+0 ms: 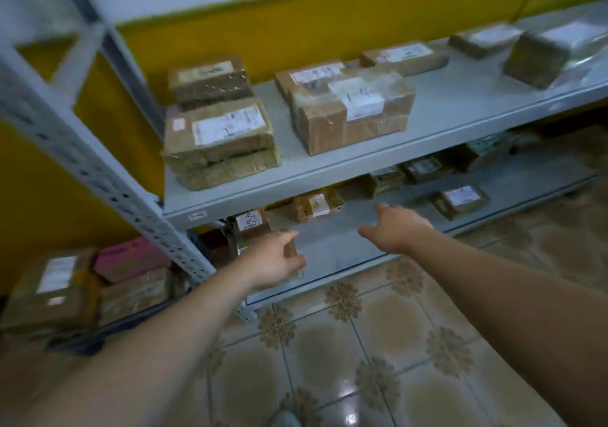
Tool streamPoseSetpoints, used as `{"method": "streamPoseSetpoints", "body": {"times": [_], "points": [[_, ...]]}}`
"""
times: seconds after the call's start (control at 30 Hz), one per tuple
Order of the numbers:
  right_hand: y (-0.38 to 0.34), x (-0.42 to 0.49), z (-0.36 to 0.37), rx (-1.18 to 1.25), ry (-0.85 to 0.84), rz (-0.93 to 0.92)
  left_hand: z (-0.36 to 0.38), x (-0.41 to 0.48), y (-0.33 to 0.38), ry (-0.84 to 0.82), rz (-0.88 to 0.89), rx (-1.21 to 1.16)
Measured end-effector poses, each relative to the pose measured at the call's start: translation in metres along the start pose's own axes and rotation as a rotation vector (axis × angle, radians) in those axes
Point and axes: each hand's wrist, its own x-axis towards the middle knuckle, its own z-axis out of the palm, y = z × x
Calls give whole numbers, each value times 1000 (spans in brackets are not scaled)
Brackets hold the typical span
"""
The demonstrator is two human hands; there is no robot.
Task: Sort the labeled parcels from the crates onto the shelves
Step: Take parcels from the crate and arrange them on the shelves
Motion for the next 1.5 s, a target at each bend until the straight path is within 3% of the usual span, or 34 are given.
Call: {"method": "streamPoseSetpoints", "body": {"times": [0.23,0.47,0.6,0.9,1.17,1.5], "points": [[-51,-139,-117,-54,141,-255,-87,-181,66,261,25,37],[-134,-273,-182,-80,318,-484,-147,-353,56,543,-15,119],[-194,-343,-174,-32,353,-583,-155,-437,11,633,-66,118],[-352,-448,-87,-76,237,-780,-136,-585,-136,606,-261,50],[-437,-456,-49,-131,217,-864,-128,-610,-225,584,-387,-26],[-532,-333,-19,-141,121,-830,-163,-517,-328,504,-464,-124]]}}
